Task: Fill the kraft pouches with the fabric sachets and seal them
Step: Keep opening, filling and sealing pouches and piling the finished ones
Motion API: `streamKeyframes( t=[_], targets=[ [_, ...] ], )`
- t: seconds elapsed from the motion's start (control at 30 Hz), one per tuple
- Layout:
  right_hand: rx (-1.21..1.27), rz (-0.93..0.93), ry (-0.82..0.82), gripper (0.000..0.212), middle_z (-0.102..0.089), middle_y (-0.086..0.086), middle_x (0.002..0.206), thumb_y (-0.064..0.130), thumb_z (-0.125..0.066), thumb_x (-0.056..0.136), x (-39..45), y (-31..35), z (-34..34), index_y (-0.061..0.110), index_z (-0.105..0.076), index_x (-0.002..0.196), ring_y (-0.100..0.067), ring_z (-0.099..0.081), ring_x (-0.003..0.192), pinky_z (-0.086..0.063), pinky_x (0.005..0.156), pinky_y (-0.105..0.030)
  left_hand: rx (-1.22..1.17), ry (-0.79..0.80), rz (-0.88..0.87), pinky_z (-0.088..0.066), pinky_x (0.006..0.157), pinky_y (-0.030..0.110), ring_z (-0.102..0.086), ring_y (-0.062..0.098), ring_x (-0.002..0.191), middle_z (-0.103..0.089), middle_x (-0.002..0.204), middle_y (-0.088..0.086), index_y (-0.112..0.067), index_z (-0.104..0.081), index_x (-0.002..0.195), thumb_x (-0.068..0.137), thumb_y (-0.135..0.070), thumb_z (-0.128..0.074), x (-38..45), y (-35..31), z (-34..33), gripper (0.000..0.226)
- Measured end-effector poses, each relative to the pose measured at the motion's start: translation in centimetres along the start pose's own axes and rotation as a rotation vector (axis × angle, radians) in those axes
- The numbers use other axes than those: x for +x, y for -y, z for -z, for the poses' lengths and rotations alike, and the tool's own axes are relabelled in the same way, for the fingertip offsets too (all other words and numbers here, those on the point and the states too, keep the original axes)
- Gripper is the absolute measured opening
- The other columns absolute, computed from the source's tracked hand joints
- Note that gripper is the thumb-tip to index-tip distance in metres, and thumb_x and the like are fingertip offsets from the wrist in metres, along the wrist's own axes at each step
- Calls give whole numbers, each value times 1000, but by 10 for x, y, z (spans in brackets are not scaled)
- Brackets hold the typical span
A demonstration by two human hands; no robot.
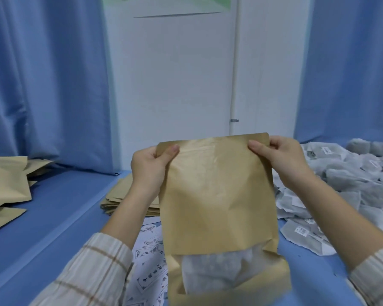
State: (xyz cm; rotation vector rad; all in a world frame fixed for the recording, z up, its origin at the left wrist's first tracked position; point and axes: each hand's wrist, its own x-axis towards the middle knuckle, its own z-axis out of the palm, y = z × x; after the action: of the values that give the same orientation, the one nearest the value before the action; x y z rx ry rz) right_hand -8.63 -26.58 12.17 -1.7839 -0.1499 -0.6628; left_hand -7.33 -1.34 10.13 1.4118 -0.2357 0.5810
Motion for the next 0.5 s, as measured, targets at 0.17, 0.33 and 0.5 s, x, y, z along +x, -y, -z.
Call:
streamKeyframes(
  t=[0.17, 0.33, 0.5],
  targets=[
    [-685, 488, -53, 33, -58, -3, 116, 18, -57, 86, -1, 26, -9, 19, -56, 119, -19, -51, 106, -40, 91, -30, 108, 13, -106, -36, 61, 31, -44, 16, 60, -52, 60, 1, -6, -60, 58, 79, -26, -75, -8, 2, -9, 32],
    [-965, 686, -21, 47, -64, -1, 81, 45, -30, 98, -12, 45, -69, 20, -64, 78, -25, -59, 81, -31, 58, -28, 116, 55, -148, -37, 59, 29, -44, 9, 57, -53, 52, -16, -31, -69, 59, 78, -33, -74, -26, 2, -22, 21],
    [-1104, 862, -513, 54, -32, -3, 27, 34, -47, 84, -10, 37, -86, 14, -42, 33, -23, -23, 30, -13, 41, -17, -9, 88, -48, -34, 61, 34, -43, 19, 63, -49, 66, 11, 7, -55, 69, 76, -35, -77, -29, 0, -23, 48]
  ],
)
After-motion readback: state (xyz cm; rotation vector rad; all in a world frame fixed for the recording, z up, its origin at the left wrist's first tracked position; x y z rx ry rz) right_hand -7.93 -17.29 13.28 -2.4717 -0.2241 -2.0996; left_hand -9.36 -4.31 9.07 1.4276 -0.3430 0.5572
